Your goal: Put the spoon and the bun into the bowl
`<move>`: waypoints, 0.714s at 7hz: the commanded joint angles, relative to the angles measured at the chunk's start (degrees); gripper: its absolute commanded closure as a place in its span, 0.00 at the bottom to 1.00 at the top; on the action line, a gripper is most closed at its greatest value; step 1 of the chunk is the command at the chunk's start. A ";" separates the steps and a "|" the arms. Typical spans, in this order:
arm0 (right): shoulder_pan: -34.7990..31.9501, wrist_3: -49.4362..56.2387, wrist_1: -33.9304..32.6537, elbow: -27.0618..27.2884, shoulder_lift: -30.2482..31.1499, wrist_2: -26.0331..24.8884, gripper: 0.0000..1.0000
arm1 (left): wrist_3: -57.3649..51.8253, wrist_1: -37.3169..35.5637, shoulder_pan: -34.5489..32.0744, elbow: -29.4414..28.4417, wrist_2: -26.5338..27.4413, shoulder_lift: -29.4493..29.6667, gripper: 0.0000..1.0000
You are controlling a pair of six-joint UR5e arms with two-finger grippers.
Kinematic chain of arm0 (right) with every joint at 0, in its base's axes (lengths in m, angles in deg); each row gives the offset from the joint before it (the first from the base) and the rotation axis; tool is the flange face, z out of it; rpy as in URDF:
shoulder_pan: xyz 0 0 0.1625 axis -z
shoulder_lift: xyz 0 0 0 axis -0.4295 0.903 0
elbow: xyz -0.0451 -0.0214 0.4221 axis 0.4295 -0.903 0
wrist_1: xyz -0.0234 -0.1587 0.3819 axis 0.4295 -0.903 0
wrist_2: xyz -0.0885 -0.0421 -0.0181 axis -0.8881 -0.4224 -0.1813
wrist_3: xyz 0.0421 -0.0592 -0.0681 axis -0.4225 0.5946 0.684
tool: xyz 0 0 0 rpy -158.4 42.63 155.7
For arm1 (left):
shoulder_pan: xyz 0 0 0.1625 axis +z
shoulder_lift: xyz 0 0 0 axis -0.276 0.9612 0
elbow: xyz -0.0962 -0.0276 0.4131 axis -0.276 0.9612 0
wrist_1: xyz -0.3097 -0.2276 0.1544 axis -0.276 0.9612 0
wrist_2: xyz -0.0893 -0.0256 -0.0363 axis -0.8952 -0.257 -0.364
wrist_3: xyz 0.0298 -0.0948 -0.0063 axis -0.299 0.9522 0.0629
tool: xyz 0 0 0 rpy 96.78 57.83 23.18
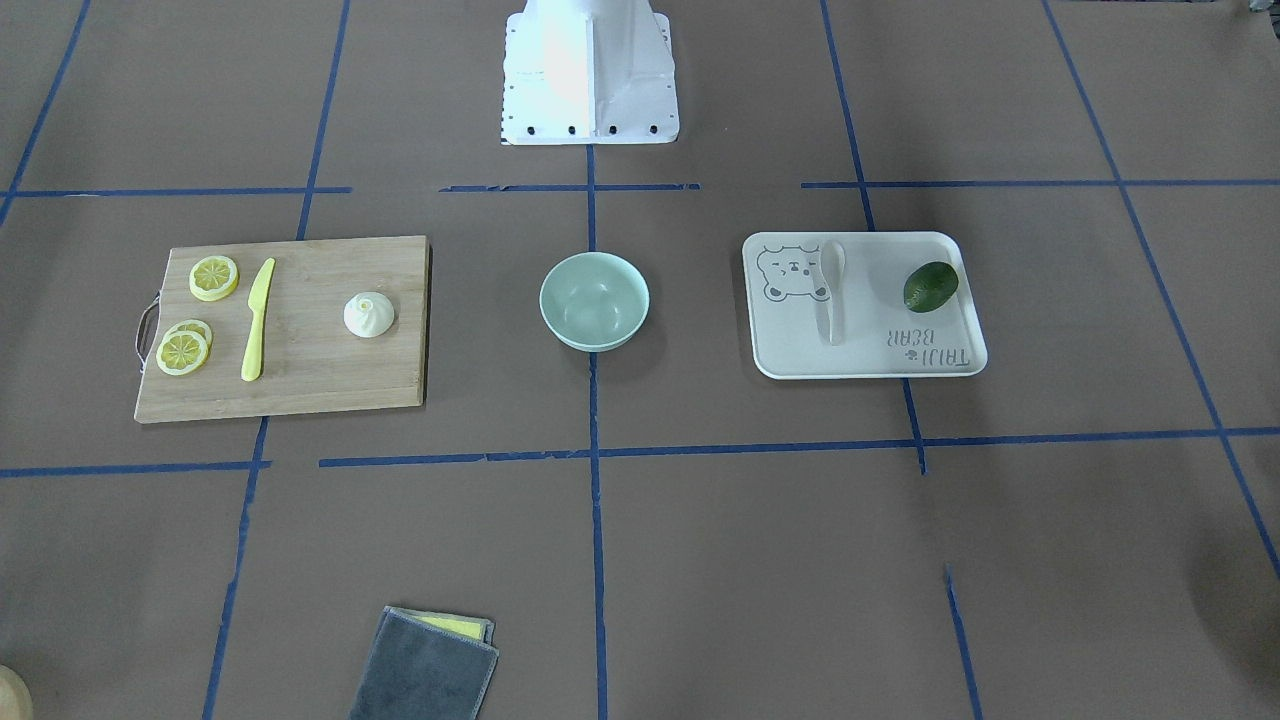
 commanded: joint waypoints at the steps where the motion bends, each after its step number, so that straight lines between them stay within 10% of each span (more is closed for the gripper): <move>1: 0.09 -0.12 0.05 0.09 -0.09 0.25 0.00 | 0.00 0.00 0.00 0.21 0.01 0.35 0.00; 5: 4.47 0.05 -0.21 4.81 -1.41 1.13 0.00 | 8.15 3.85 4.71 8.54 0.18 3.87 0.00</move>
